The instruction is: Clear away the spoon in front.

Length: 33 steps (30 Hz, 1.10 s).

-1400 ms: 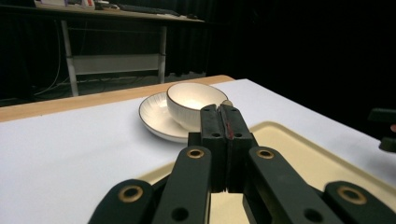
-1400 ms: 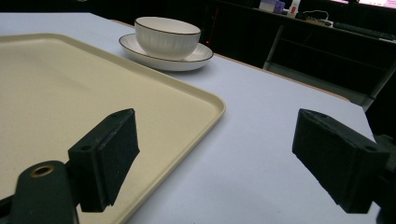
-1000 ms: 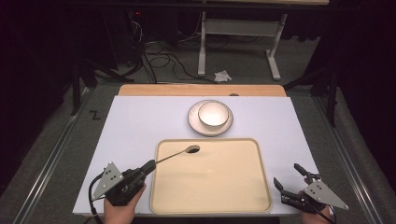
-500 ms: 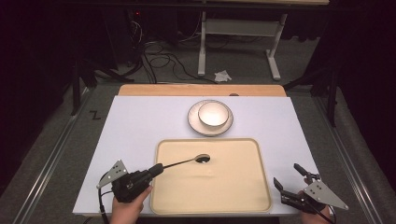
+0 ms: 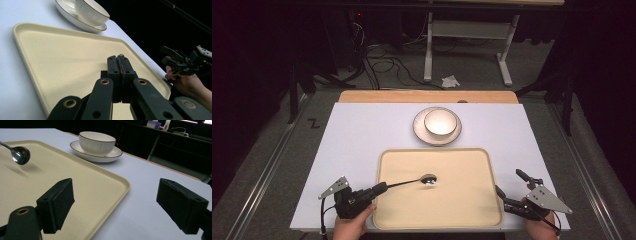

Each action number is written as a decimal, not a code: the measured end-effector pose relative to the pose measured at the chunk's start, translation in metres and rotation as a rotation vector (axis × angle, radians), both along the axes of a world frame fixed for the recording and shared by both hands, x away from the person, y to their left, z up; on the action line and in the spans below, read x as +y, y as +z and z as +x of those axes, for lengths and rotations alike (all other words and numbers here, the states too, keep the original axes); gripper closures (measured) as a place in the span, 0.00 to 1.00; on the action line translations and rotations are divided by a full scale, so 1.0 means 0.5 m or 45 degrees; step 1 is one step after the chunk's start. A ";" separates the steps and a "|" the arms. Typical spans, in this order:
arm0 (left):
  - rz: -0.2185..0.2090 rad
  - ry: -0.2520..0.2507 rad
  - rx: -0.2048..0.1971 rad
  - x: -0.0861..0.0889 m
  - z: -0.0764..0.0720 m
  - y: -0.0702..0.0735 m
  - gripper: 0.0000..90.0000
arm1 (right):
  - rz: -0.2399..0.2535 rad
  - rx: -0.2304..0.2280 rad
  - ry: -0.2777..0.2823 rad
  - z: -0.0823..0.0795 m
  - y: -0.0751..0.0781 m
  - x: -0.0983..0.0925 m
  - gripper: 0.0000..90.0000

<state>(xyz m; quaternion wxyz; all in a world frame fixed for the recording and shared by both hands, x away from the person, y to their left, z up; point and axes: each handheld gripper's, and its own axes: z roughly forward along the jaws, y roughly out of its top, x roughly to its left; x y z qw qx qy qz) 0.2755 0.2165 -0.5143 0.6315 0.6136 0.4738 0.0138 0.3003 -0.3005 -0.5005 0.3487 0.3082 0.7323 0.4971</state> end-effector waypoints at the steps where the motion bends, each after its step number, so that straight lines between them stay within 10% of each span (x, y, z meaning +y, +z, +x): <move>1: 0.007 0.004 0.002 0.002 -0.002 0.000 1.00 | 0.001 0.002 0.013 0.003 0.000 0.005 0.17; 17: 0.018 0.024 0.069 0.007 -0.005 -0.023 0.99 | -0.014 0.001 0.053 0.018 0.000 0.024 0.17; 33: 0.181 0.020 0.086 0.001 0.000 -0.023 0.88 | -0.004 0.004 0.048 0.017 0.000 0.023 0.17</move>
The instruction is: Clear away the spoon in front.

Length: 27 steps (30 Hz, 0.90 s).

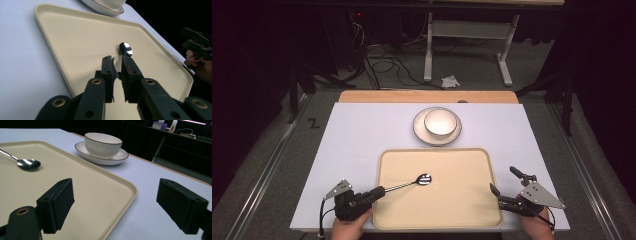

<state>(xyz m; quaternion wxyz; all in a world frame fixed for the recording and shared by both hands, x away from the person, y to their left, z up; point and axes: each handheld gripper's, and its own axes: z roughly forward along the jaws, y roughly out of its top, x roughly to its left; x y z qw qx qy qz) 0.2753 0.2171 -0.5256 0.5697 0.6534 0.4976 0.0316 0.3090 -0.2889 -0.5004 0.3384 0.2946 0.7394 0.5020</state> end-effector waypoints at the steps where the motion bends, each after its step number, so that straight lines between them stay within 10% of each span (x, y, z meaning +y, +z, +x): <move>1: 0.009 0.000 0.001 -0.001 0.001 0.001 0.84 | 0.000 -0.002 -0.003 0.000 0.000 -0.001 0.17; 14: 0.070 0.018 -0.052 -0.007 -0.002 0.010 0.60 | 0.005 -0.003 -0.001 -0.001 0.001 -0.002 0.17; 27: 0.395 0.025 -0.048 -0.026 0.007 0.017 0.77 | -0.002 -0.002 0.000 -0.001 0.001 -0.001 0.17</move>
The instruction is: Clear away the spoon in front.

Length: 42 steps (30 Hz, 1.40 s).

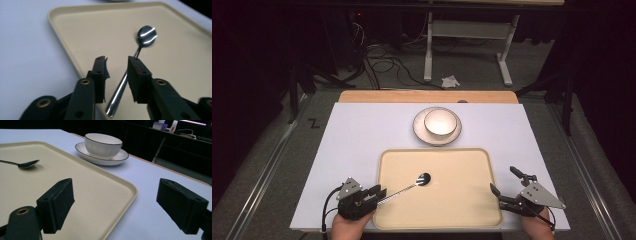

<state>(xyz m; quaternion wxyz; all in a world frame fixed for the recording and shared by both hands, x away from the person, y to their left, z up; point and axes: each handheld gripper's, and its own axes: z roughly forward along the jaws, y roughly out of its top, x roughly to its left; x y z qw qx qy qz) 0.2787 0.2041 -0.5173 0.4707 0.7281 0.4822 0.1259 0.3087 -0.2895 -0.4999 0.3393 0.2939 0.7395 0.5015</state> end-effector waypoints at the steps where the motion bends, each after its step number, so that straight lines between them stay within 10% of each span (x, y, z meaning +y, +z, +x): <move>1: 0.015 0.001 0.017 0.000 0.003 -0.002 0.84 | 0.000 0.000 0.000 0.000 0.000 0.000 0.17; 5: 0.141 0.003 0.034 -0.006 0.008 -0.005 1.00 | 0.003 0.004 0.004 0.000 -0.001 0.000 0.17; 18: 0.384 -0.054 0.012 -0.047 0.007 -0.007 1.00 | -0.001 0.004 0.012 0.001 -0.001 0.001 0.17; 33: 0.437 -0.299 0.059 -0.105 -0.038 0.009 1.00 | 0.003 0.006 0.007 0.000 -0.001 0.000 0.17; 42: 0.338 -0.178 -0.013 -0.119 -0.010 0.019 1.00 | -0.001 0.003 0.007 0.001 -0.001 -0.001 0.17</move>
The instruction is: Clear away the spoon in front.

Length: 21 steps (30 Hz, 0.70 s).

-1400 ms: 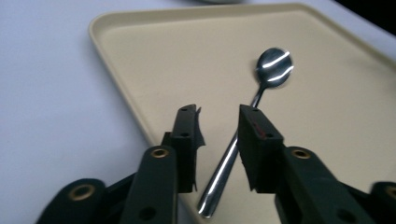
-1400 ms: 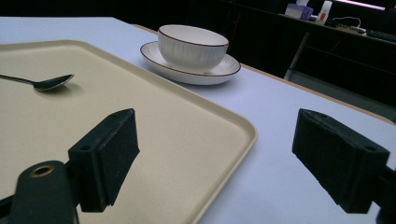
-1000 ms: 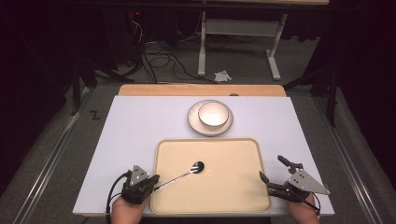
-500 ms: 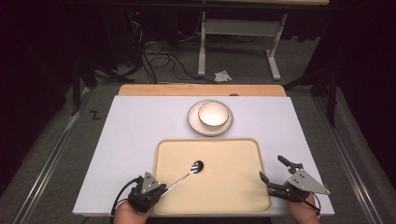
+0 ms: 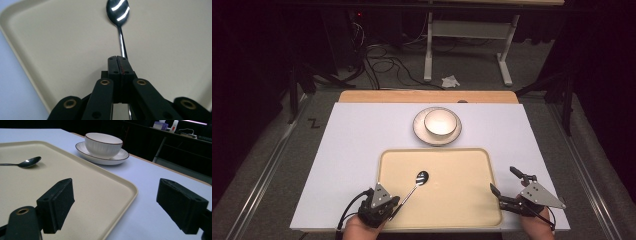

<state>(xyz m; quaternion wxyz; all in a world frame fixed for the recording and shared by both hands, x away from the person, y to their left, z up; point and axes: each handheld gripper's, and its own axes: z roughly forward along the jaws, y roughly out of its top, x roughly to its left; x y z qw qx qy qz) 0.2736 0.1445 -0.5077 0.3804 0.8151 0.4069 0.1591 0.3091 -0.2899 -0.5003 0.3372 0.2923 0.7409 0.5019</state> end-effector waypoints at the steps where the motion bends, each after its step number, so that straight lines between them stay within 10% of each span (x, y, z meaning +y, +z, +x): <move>1: -0.007 0.004 0.000 -0.002 0.004 0.001 1.00 | -0.003 -0.001 0.000 0.000 0.000 0.000 0.17; 21: 0.068 -0.030 0.028 -0.118 0.101 -0.014 1.00 | 0.006 -0.001 -0.002 -0.001 0.001 -0.005 0.17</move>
